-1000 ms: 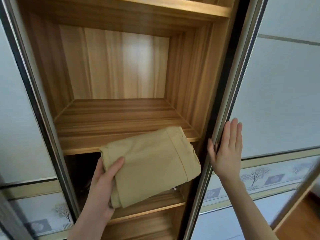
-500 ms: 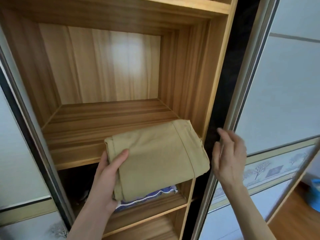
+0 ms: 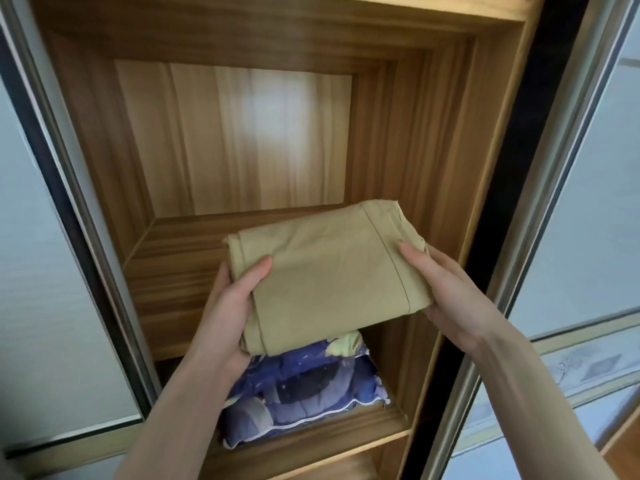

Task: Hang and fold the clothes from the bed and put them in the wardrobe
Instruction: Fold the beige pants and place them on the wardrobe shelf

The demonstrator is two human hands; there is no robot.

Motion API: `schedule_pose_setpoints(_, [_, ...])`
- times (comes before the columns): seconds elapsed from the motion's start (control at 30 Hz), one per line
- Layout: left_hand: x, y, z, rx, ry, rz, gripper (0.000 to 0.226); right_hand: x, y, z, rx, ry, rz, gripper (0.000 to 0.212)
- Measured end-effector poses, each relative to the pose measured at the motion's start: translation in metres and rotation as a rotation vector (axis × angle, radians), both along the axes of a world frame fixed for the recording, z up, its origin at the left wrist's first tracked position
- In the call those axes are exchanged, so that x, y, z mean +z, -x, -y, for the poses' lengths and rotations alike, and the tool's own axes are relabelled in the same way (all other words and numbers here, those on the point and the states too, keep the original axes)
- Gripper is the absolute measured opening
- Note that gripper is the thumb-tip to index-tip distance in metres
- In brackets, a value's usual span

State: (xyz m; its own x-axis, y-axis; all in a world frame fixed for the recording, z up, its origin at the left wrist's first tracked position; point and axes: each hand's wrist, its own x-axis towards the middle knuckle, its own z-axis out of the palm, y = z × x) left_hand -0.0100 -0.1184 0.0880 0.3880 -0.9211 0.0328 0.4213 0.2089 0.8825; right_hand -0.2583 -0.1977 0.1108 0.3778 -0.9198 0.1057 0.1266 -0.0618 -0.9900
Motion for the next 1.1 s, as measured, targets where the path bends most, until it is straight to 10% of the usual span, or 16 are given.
schedule_pose_setpoints(0.23, [-0.006, -0.02, 0.065, 0.037, -0.183, 0.278, 0.056, -0.01, -0.025, 0.042, -0.285, 0.049, -0.121, 0.045])
schedule_pose_setpoints(0.53, [-0.013, -0.007, 0.098, 0.256, -0.528, 1.169, 0.076, -0.037, -0.023, 0.076, -0.529, 0.162, -0.484, 0.072])
schedule_pose_setpoints(0.67, [-0.016, -0.003, 0.092, 0.468, -0.453, 1.31, 0.077, -0.045, -0.028, 0.075, -0.816, 0.604, -0.965, 0.05])
schedule_pose_setpoints(0.87, [-0.024, 0.015, 0.079, 0.321, -0.102, 1.467, 0.058, -0.044, -0.028, 0.085, -0.325, 0.776, -1.1, 0.081])
schedule_pose_setpoints(1.1, [-0.034, 0.015, 0.093, 0.301, -0.132, 1.69, 0.077, -0.043, -0.032, 0.095, -0.301, 0.728, -1.149, 0.078])
